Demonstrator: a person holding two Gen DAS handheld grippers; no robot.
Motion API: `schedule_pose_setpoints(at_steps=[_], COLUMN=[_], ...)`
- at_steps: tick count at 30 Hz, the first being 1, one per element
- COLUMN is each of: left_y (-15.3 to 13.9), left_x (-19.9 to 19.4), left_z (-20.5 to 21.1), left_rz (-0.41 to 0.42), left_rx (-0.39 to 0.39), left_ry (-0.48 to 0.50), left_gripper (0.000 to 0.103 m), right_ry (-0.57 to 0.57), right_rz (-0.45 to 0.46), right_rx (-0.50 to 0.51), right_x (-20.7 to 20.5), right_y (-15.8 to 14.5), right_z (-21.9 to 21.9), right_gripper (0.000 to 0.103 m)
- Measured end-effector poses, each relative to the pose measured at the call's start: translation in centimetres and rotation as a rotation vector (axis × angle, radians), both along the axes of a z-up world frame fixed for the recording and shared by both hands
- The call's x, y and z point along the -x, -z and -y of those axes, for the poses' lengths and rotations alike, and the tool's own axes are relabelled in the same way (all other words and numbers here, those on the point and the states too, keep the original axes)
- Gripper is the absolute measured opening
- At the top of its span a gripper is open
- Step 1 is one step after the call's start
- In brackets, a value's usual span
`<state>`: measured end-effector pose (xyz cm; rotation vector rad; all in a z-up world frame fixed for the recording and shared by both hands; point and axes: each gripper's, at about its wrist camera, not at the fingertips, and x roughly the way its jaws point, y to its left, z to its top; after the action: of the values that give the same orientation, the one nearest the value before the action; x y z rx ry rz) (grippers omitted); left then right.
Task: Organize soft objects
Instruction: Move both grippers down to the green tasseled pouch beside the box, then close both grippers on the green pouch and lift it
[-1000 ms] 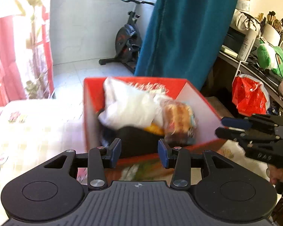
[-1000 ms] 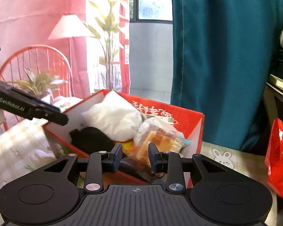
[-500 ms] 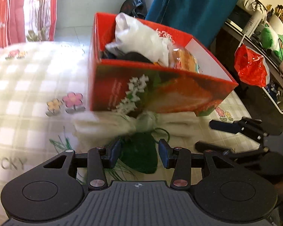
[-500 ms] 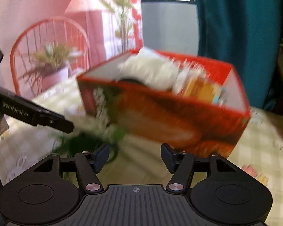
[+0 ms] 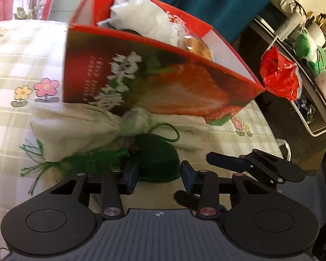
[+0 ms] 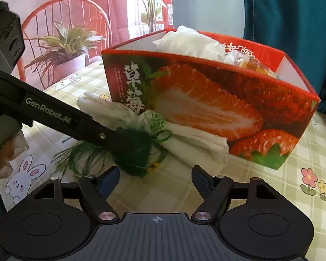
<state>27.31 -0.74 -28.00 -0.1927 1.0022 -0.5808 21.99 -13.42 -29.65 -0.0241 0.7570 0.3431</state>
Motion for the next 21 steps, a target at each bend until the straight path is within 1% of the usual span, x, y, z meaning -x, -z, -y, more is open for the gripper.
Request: schedule_pose_setpoints(at_steps=[3,6,8,12,17,19,21], left_y=[0.1,-0.4,-0.7,-1.0,-0.7,-0.2,0.5], left_x=[0.0,-0.1,-0.1,-0.7,-1.8,-2.2,-2.5], left_z=[0.9,0.9,0.4,-1.4,-3.1,-3.3,-3.3], left_rz=[0.002,0.032,0.046,0.05,0.033,0.014,-0.014], left_rx=[-0.005,-0.034,-0.033,-0.021,0.028,0.059,0.099], left_ry=[0.004,0.003,-0.003,-0.024,-0.064,-0.062,-0.052], left_gripper=[0.043,0.05,0.06,0.065,0.071,0.074,0.075], right_ry=[-0.009,-0.021,-0.031,-0.053,-0.094,-0.107,-0.118], right_rz=[-0.003,0.0,0.005,0.011,0.021,0.018,0.015], right_rx=[0.0,0.006,0.016,0.027,0.054,0.059,0.063], right_x=[-0.1,-0.2,-0.4,-0.9,-1.6,-1.8,-2.0], right_y=[0.2,0.4,0.5,0.5,0.7,0.7,0.8], right_z=[0.0,-0.1,-0.2,-0.5,-1.1,-1.3,-1.5], right_gripper=[0.068,0.065,0.065,0.063,0.06,0.059,0.056])
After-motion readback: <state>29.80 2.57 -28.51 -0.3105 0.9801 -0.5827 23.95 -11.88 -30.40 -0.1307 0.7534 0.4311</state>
